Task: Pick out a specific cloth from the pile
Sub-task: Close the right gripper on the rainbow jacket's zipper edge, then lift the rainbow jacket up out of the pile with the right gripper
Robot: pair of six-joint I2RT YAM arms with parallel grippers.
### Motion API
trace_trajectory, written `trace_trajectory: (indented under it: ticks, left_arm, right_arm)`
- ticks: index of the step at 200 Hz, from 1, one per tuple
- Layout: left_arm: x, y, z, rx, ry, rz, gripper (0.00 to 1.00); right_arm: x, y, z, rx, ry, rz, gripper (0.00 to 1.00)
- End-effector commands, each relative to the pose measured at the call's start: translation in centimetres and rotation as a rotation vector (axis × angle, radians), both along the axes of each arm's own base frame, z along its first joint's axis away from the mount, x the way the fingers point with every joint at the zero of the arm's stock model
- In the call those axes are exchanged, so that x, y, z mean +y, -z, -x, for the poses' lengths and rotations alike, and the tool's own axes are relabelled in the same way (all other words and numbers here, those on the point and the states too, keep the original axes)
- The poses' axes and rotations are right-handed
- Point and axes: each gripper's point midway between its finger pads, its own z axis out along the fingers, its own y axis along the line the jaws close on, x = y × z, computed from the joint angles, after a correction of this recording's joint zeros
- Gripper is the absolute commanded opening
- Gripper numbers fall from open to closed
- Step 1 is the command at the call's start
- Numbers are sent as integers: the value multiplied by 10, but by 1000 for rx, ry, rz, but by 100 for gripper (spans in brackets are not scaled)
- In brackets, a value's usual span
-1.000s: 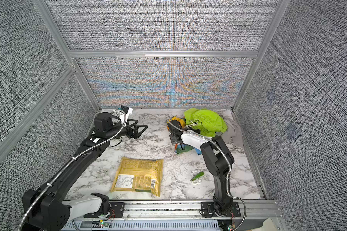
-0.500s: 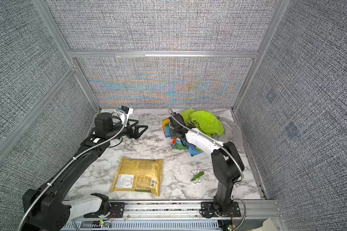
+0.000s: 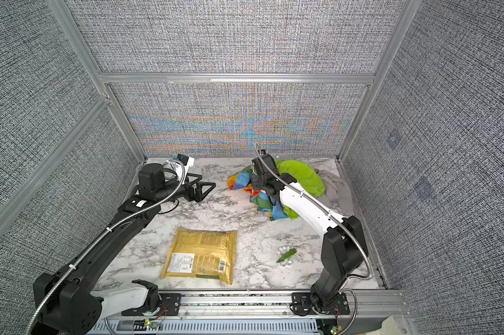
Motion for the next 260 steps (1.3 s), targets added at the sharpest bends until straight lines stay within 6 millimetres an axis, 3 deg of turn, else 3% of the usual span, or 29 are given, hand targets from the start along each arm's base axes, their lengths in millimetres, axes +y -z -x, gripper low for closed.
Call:
trace_trajectory:
  ticks: [1,114,207,260]
  left_arm:
    - [-3,-7,0,-25,14,21,99]
    - [-1,-8,0,-35,2,14,99]
    - [10,-29,8,-140,-44,1,99]
    - [26,-43,7,-183,-107,1,99]
  right_arm:
    - [2,-29,-5,-84,6,-49,5]
    - [12,-88,5,-186,-50,-230,5]
    - [25,-164,13,-324,-118,-397,5]
    - [53,-214,13,-388,-214,-506,5]
